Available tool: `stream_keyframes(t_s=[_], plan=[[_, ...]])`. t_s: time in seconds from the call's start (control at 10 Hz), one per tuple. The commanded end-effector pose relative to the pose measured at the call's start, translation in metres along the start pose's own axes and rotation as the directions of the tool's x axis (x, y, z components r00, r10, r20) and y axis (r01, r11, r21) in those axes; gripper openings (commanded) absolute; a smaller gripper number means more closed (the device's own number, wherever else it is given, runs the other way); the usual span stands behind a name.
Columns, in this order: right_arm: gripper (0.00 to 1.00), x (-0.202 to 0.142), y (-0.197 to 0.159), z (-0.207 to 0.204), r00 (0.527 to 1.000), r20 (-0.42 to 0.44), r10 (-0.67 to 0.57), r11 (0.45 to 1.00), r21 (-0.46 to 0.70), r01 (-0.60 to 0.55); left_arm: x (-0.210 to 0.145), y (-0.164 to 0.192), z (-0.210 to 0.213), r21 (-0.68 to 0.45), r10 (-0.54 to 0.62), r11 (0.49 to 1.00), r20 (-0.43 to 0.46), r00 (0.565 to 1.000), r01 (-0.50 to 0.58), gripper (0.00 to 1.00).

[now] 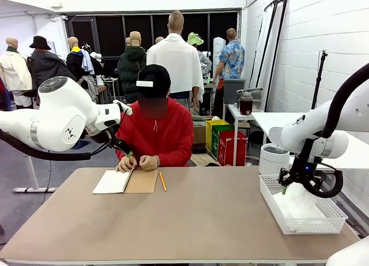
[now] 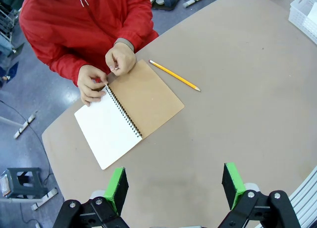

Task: Sort the paper based on its condition.
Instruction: If a person hands you a paper, place it in the Organizing basket , and if it's crumpled, put it in the Trash can.

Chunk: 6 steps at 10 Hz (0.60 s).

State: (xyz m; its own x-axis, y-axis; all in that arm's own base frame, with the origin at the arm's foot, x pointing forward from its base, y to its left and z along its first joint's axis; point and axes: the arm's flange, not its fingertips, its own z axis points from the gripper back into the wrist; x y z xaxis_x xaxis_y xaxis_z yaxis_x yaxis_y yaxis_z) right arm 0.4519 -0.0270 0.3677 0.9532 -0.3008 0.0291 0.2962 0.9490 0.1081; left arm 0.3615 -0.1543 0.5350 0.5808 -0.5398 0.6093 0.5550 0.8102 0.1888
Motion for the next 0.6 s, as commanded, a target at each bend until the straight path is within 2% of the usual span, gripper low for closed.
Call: stream_keyframes(t_s=[0.0,0.4,0.5], plan=[[1.00,0.003,0.009,0.004,0.999,-0.009,-0.031,0.996,-0.087,0.030,-0.001,0.001,0.000,-0.001,0.002,1.000,-0.003,1.000,-0.002,1.00],[1.00,-0.003,0.021,0.000,0.997,-0.050,-0.054,0.990,-0.132,0.047,-0.001,0.001,0.000,-0.001,0.002,1.000,-0.003,1.000,-0.002,1.00],[1.00,-0.005,0.015,-0.001,0.999,-0.032,-0.031,0.996,-0.087,0.028,-0.001,0.001,0.000,-0.001,0.002,1.000,-0.003,1.000,-0.002,1.00]])
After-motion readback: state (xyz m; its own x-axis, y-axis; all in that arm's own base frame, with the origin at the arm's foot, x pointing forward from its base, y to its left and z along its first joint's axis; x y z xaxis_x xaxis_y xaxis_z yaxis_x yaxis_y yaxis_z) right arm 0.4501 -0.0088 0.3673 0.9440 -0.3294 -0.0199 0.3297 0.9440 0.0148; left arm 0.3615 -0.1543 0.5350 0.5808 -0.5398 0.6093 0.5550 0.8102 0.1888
